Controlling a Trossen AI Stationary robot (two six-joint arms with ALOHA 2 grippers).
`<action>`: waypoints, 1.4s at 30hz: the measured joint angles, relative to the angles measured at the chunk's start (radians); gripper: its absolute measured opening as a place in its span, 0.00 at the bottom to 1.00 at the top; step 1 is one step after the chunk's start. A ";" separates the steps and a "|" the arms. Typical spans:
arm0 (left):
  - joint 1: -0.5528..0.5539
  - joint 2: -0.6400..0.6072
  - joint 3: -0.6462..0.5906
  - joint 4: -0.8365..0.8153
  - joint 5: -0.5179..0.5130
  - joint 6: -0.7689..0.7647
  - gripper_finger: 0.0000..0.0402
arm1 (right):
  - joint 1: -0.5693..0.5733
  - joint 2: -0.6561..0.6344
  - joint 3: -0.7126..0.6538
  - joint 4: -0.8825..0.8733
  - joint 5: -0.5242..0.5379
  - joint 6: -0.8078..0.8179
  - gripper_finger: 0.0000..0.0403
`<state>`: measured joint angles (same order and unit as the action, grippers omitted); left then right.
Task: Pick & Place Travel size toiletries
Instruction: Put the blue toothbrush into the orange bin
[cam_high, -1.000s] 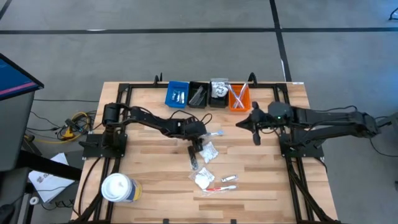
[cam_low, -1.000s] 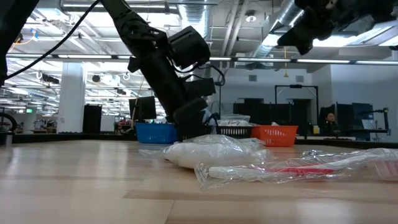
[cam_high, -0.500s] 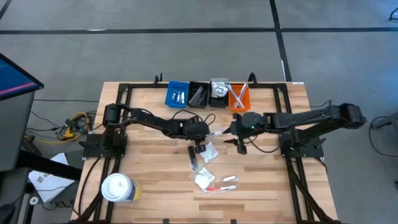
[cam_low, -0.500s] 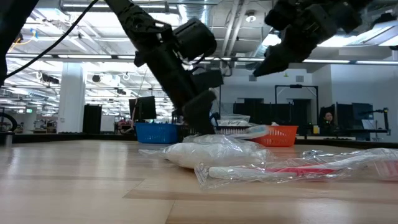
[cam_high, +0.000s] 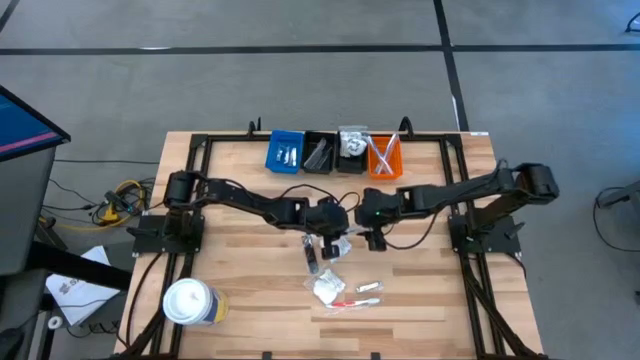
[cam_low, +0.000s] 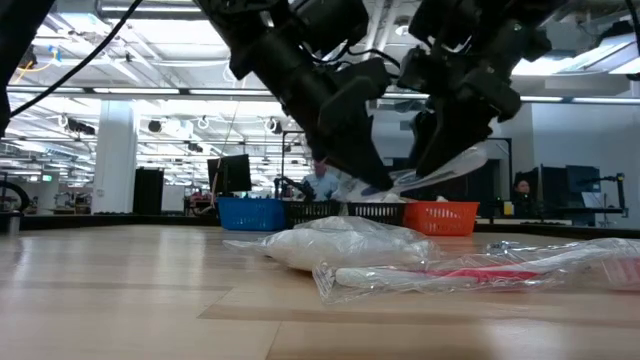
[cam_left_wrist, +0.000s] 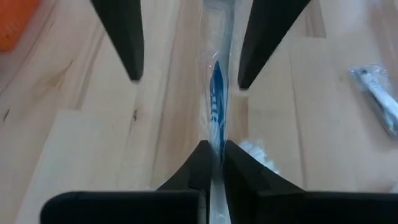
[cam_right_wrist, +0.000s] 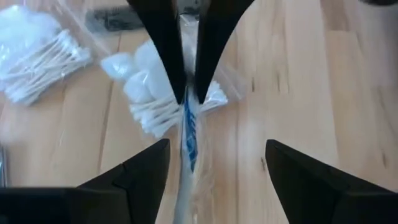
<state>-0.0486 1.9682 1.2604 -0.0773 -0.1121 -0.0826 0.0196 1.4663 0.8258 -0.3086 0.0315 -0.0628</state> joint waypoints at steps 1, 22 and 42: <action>-0.001 0.000 0.002 -0.001 0.000 0.000 0.03 | 0.001 0.006 0.003 -0.003 -0.001 0.000 0.63; 0.000 -0.001 0.003 -0.010 -0.018 -0.001 0.03 | 0.000 0.027 0.018 -0.036 -0.009 0.010 0.07; -0.034 -0.203 -0.028 0.020 -0.112 -0.033 0.24 | -0.004 0.024 0.016 0.018 -0.004 0.010 0.04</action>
<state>-0.0825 1.7651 1.2320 -0.0576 -0.2240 -0.1151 0.0156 1.4905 0.8421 -0.2910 0.0275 -0.0525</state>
